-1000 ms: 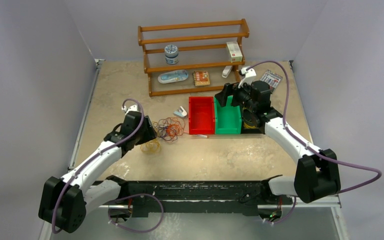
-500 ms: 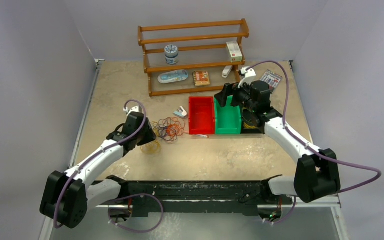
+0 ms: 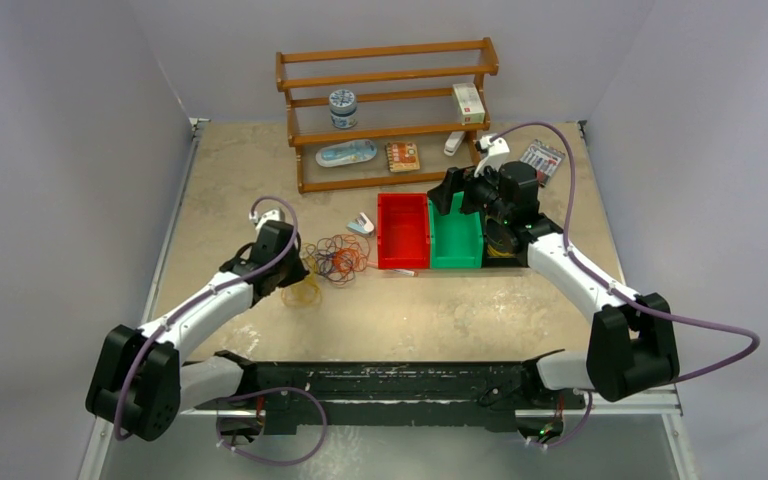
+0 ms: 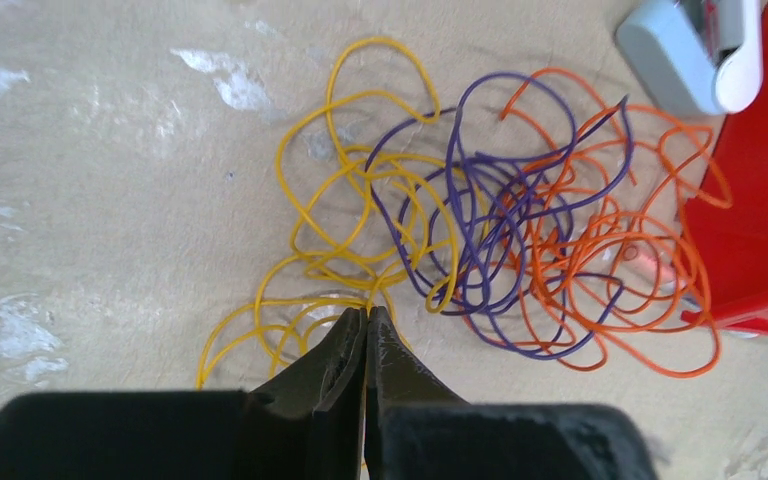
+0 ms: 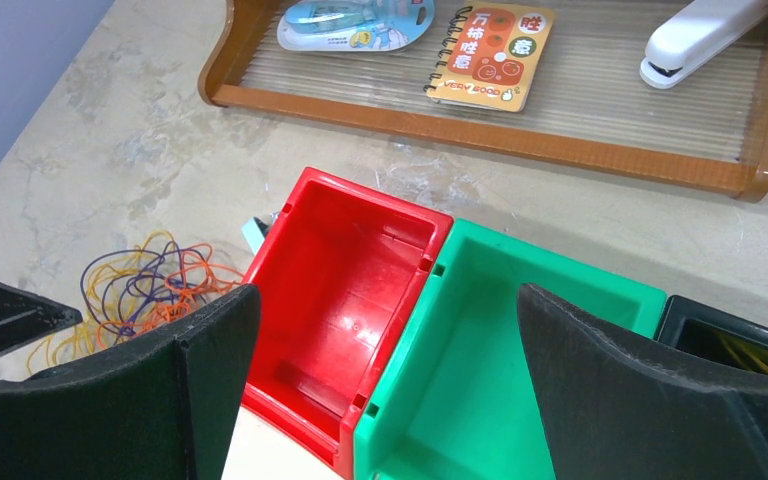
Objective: Untangle the cables
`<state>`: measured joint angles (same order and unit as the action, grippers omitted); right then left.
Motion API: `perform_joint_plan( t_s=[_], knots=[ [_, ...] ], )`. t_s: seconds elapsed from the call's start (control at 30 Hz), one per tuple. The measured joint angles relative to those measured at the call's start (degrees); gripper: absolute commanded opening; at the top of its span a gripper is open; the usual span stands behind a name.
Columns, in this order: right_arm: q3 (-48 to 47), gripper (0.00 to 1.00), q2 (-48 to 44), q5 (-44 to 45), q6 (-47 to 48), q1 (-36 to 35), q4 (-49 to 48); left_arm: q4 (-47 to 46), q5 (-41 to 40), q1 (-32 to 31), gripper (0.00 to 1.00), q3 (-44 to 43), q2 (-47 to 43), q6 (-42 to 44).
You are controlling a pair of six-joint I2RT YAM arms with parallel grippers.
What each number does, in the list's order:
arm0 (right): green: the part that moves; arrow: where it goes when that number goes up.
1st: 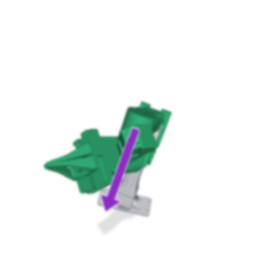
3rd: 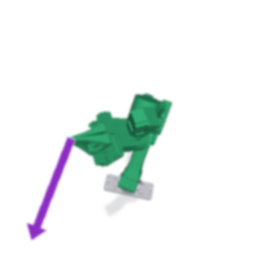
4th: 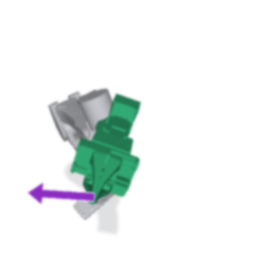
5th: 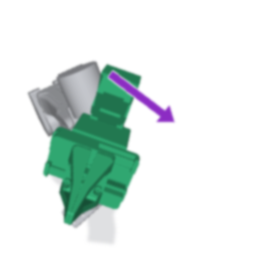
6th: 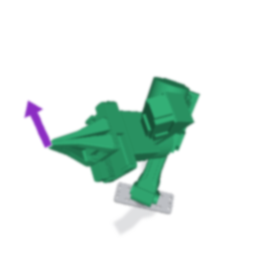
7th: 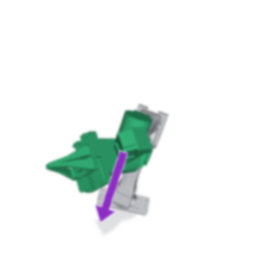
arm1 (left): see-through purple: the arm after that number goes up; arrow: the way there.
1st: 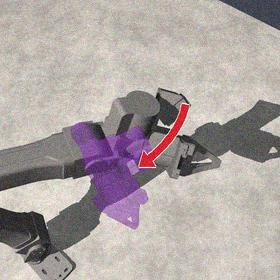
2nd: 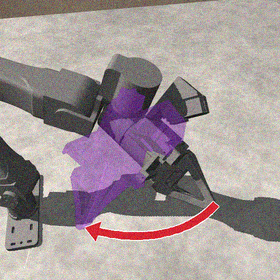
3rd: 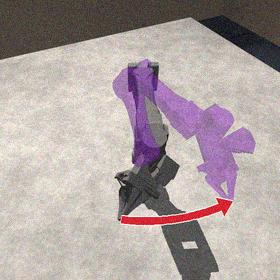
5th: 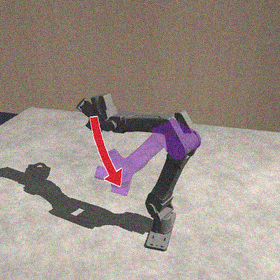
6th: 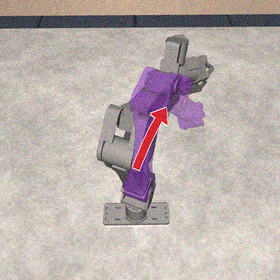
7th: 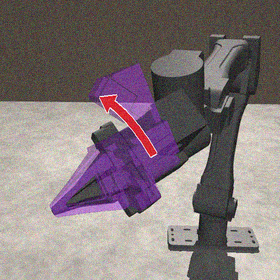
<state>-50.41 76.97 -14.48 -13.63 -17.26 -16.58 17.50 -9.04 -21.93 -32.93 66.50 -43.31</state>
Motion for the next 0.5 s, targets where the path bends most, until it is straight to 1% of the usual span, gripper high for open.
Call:
perform_joint_plan(
  t_s=[0.27, 0.4, 0.43, 0.5],
  knots=[
    [0.0, 0.99, 0.0, 0.02, 0.0, 0.0, 0.0, 4.68, -5.2, 0.0, 0.0, -8.28, -1.22, 2.47],
    [0.0, 0.99, 0.0, 0.02, 0.0, 0.0, -0.02, 6.71, -7.43, 0.0, 0.0, -10.16, -3.96, 2.56],
    [0.0, 0.99, 0.0, 0.02, 0.0, 0.0, -0.02, 7.45, -7.85, 0.0, 0.02, -10.16, -4.66, 2.54],
    [0.0, 0.99, 0.0, 0.02, 0.0, 0.0, -0.04, 8.7, -8.28, 0.0, 0.2, -10.16, -5.53, 2.43]
  ],
)
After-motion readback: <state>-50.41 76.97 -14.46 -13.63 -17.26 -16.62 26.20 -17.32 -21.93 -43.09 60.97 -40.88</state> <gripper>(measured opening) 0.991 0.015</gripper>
